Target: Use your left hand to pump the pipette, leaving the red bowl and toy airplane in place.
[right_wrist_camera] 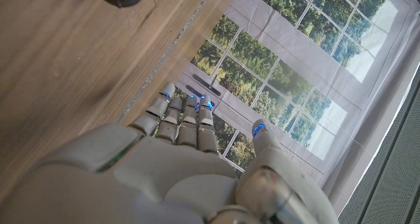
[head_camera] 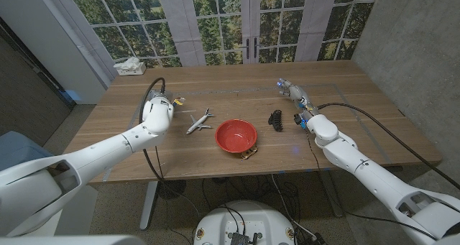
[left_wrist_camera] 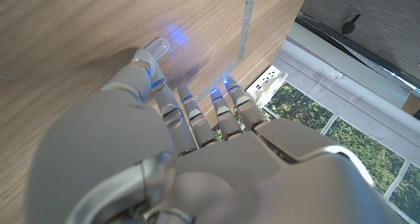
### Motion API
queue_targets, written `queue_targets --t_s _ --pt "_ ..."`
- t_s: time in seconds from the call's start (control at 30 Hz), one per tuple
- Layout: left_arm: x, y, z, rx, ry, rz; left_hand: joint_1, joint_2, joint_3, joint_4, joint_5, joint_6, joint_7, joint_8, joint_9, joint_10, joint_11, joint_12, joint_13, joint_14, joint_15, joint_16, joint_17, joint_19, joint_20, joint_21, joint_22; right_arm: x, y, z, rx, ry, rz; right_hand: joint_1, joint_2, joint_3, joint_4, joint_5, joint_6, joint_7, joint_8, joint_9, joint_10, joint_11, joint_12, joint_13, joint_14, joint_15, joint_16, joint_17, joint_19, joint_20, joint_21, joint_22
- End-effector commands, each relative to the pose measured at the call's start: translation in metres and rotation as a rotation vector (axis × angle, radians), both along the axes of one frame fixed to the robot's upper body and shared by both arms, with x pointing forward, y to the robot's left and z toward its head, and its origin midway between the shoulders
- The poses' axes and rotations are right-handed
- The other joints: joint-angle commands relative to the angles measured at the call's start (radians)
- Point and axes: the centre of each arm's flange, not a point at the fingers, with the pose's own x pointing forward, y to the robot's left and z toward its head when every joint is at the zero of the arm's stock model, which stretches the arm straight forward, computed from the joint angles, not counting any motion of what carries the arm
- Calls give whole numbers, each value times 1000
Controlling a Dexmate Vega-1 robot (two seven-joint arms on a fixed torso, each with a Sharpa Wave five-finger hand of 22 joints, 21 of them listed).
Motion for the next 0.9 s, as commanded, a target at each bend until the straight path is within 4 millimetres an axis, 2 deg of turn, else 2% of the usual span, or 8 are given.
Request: queue_targets --t_s 0.03,0.1,0.2,0.23,0.37,0.4,0.57,0.9 --pt "-14 -4 13 26 -84 -5 11 0 -8 0 6 14 -14 7 3 4 0 4 3 12 -147 8 3 11 1 5 3 -8 2 2 -30 -16 -33 -1 -4 5 -11 2 11 0 3 1 5 -8 10 0 8 0 5 2 11 4 -3 1" --pt "-16 -4 15 27 -97 -9 12 0 -9 0 6 13 -14 6 3 5 0 4 3 13 -148 8 3 12 1 5 3 -10 3 4 -44 -20 -44 10 -3 11 -19 5 11 -2 3 1 4 -9 9 0 9 0 5 0 12 7 -6 1" --pt "-18 -5 18 29 -115 -12 13 1 -10 1 6 12 -14 6 4 6 0 4 3 13 -149 8 3 13 0 5 3 -14 5 6 -71 -26 -67 47 -6 31 -50 14 13 -6 4 1 3 -12 7 -1 15 -6 4 -7 17 21 -14 1" --pt "-19 -6 19 30 -120 -13 13 1 -10 1 7 12 -14 6 4 6 0 4 3 14 -149 8 3 14 1 6 3 -15 6 7 -82 -28 -78 64 -9 39 -65 18 16 -2 4 1 8 -11 9 -2 24 4 6 -10 24 32 -16 1" --pt "-22 -6 22 28 -136 -15 14 2 -12 1 7 11 -14 5 4 8 0 4 3 15 -150 7 3 14 1 6 3 -20 9 11 -129 -38 -127 88 -14 49 -82 24 24 -8 7 0 10 -17 8 -2 37 1 9 -14 33 43 -20 1" --pt "-22 -7 23 31 -137 -19 14 2 -12 1 7 11 -14 5 4 8 0 3 3 15 -150 7 3 14 0 6 3 -21 10 12 -141 -41 -135 105 -16 55 -92 28 21 -16 6 0 6 -25 6 -3 36 -8 8 -16 31 36 -25 2" --pt "-23 -8 27 30 -156 -24 15 3 -14 2 7 12 -15 6 5 9 0 3 3 16 -150 7 3 15 0 6 3 -25 14 18 -175 -52 -157 129 -21 64 -100 33 24 -23 7 1 7 -38 6 -3 54 -13 14 -17 42 41 -27 3" --pt "-25 -12 38 43 -186 -45 17 5 -18 2 7 12 -17 5 6 11 -1 2 3 18 -152 7 3 16 -2 6 3 -33 23 34 -264 -71 -196 150 -18 72 -101 37 31 -32 8 1 10 -44 7 -3 57 -22 16 -18 48 34 -30 3"
